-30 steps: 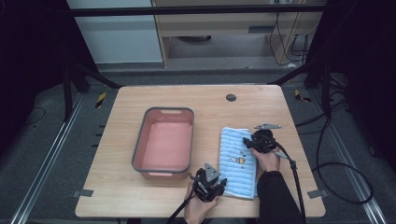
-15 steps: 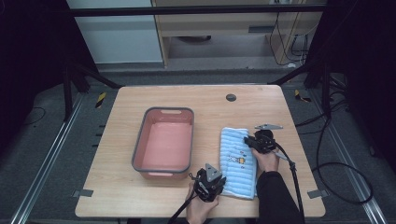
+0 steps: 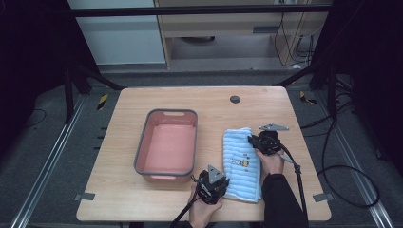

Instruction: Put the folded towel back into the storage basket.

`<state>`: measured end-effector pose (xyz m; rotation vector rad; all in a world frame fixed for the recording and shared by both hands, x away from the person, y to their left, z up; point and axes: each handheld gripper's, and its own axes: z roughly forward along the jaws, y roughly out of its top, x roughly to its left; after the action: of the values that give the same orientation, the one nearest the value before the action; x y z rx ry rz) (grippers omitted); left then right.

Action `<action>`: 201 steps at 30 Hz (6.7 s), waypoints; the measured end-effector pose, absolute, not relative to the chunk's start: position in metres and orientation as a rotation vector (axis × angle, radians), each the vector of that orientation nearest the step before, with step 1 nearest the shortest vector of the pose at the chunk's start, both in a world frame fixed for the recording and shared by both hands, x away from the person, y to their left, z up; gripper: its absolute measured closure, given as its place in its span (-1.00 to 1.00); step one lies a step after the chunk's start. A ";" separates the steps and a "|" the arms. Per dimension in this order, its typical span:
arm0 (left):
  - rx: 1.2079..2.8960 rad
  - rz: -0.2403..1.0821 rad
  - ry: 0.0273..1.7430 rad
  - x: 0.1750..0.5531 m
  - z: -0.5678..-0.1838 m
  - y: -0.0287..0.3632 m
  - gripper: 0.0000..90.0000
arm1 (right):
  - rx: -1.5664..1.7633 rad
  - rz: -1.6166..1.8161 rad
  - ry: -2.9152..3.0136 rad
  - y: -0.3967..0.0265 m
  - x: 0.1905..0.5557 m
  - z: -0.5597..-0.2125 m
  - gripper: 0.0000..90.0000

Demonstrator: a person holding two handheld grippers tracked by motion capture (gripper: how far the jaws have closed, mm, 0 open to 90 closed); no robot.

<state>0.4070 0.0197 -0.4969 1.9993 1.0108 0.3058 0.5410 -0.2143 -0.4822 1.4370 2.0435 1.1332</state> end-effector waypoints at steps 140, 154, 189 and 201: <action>1.858 0.611 1.172 0.434 -0.389 0.216 0.88 | 1.137 1.310 2.057 0.006 0.598 -0.372 0.78; 1.914 0.599 1.198 0.440 -0.407 0.212 0.88 | 1.160 1.277 2.091 0.007 0.603 -0.398 0.78; 1.981 0.571 1.266 0.442 -0.433 0.211 0.80 | 1.175 1.155 2.209 0.016 0.606 -0.443 0.66; 1.919 0.612 1.261 0.440 -0.422 0.218 0.37 | 1.130 1.220 2.118 0.005 0.599 -0.429 0.20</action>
<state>0.4401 0.2179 -0.4220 1.9186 1.2614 0.6122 0.5994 0.0054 -0.4294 1.1301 2.1184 1.2201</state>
